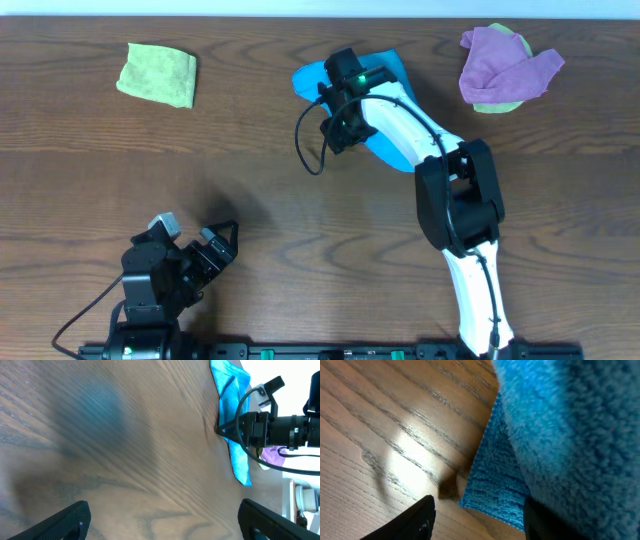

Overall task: Fold the cloth
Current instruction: 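Drag the right gripper across the blue cloth to flatten it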

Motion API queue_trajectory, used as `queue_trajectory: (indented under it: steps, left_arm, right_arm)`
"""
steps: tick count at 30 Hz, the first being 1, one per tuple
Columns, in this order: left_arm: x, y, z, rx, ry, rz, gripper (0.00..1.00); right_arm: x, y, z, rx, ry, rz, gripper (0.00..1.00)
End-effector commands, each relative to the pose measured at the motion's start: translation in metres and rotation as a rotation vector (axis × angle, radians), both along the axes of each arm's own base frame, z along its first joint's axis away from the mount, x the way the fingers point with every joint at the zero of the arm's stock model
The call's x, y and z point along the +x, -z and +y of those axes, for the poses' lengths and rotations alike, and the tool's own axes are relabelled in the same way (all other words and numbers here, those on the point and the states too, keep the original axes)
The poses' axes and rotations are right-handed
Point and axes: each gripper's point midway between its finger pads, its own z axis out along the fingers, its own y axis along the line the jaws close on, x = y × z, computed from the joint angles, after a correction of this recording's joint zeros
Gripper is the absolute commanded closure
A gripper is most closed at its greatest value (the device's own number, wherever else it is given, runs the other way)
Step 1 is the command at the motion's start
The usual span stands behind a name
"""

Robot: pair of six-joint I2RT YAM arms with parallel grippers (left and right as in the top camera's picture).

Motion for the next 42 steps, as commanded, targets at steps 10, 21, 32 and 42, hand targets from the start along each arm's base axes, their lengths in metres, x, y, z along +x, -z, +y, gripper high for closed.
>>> queue_trajectory:
  steps: [10, 21, 32, 42]
  left_arm:
    - [0.001, 0.002, 0.003, 0.002, -0.021, 0.006, 0.05]
    - [0.001, 0.003, 0.005, 0.009, -0.03, 0.006, 0.05]
    - [0.001, 0.003, 0.006, 0.014, -0.036, 0.007, 0.05]
    - [-0.001, 0.003, 0.003, 0.0, -0.018, 0.014, 0.05]
  right_arm:
    - [0.0, 0.014, -0.001, 0.004, 0.031, 0.019, 0.5]
    - [-0.006, 0.028, 0.003, 0.016, 0.031, 0.067, 0.99]
    - [-0.046, -0.021, 0.06, 0.148, -0.089, 0.196, 0.99]
    - [-0.102, -0.04, 0.123, 0.223, -0.227, 0.282, 0.99]
